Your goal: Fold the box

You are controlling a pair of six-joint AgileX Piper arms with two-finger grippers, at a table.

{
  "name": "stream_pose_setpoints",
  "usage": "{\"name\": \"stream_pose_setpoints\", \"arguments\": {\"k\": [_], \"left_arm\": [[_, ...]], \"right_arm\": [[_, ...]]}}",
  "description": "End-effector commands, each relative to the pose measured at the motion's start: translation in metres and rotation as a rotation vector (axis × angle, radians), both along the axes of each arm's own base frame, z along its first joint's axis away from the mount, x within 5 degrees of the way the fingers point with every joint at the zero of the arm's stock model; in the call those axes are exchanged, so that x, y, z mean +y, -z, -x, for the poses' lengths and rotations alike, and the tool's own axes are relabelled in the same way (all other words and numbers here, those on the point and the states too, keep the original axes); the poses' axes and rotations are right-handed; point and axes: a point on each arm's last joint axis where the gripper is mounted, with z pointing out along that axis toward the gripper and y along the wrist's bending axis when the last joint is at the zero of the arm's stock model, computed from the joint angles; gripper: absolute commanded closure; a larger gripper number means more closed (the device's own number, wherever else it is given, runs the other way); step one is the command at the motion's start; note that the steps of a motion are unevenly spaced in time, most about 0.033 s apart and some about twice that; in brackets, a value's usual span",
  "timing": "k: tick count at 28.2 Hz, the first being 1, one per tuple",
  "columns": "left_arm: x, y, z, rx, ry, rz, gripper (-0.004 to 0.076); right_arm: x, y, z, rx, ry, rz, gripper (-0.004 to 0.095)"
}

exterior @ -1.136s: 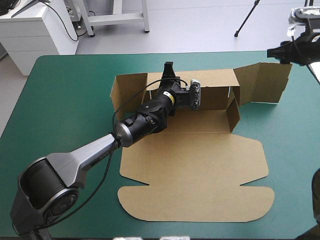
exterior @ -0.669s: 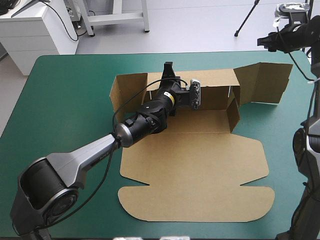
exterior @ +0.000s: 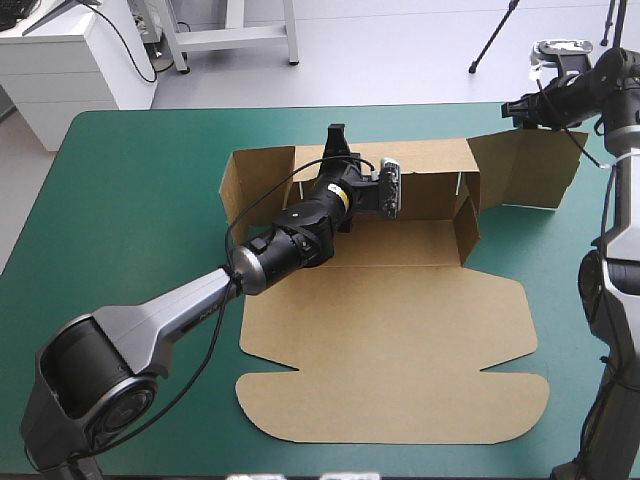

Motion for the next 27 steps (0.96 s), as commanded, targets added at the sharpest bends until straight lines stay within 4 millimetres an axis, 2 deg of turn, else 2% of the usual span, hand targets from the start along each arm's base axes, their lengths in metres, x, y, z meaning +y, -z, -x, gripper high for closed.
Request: {"name": "stream_pose_setpoints", "arguments": {"k": [1,6,11,16,18,21,27], "left_arm": [[-0.007,-0.016,0.009,-0.010,0.052,0.077,0.0734],[-0.006,-0.015,0.009,-0.012,0.044,0.068,0.0734],[-0.005,-0.017,0.008,-0.040,0.047,0.038,0.0734],[-0.005,-0.018,0.008,-0.063,0.050,0.021,0.0734],[-0.005,-0.018,0.008,-0.068,0.053,0.016,0.0734],[-0.005,-0.020,0.007,-0.091,0.058,0.014,0.0734],[-0.005,-0.021,0.006,-0.093,0.047,0.044,0.0734]], "right_arm": [[0.013,-0.033,0.026,-0.033,-0.054,0.012,0.0430],[0.012,-0.021,0.026,0.012,-0.047,0.019,0.0428],[0.012,-0.020,0.026,0.019,-0.038,0.017,0.0420],[0.015,-0.037,0.037,-0.012,-0.036,0.014,0.0420],[0.014,-0.037,0.041,-0.003,-0.025,0.023,0.0420],[0.011,-0.029,0.044,0.038,-0.009,0.057,0.0421],[0.014,0.000,0.051,0.152,-0.012,0.011,0.0420]]}}
